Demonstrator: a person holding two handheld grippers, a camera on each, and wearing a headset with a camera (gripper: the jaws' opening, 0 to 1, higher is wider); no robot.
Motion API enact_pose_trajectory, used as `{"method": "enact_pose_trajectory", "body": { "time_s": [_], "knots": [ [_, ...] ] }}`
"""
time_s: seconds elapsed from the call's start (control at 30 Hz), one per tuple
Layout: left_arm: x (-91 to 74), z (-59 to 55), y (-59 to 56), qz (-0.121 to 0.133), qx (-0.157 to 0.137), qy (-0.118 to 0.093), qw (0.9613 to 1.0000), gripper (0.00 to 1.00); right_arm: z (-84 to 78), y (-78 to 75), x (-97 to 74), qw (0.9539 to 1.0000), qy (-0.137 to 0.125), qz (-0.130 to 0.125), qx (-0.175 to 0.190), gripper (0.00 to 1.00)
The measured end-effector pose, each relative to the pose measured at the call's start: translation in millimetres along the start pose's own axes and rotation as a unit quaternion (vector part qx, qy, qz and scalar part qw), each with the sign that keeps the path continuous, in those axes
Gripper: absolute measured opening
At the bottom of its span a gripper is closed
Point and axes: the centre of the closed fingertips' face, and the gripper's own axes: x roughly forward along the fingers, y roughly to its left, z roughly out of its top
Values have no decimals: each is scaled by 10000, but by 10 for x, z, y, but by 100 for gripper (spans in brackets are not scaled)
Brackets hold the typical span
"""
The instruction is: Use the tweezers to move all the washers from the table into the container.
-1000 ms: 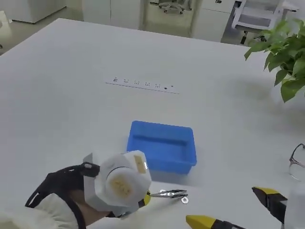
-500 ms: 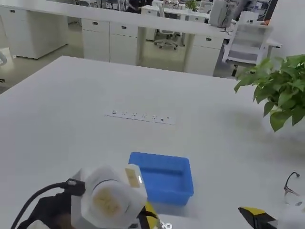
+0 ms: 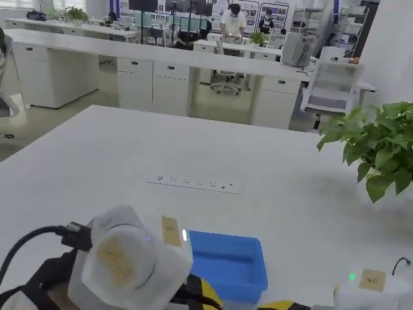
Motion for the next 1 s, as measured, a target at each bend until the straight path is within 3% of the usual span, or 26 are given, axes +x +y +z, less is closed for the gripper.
{"method": "enact_pose_trajectory", "body": {
  "time_s": [0.17, 0.37, 0.6, 0.73, 0.83, 1.0],
  "knots": [
    [-169, 142, -114, -224, 284, 124, 9993, 0, 81, 80, 4, 9986, 137, 309, -399, 21],
    [-264, 263, -221, -379, 509, 157, 9979, 0, 162, 269, -19, 9937, 129, 675, -884, 15],
    [-336, 329, -352, -551, 658, 190, 9961, 0, 185, 356, -37, 9898, 154, 779, -1180, 5],
    [-394, 365, -395, -557, 746, 186, 9955, 0, 191, 409, -56, 9881, 164, 841, -1279, 6],
    [-443, 438, -414, -561, 693, 27, 9960, 0, 180, 428, -60, 9874, 189, 842, -1325, 6],
    [-474, 451, -453, -554, 736, 32, 9957, 0, 217, 468, -82, 9872, 120, 867, -1336, 6]
  ]
}}
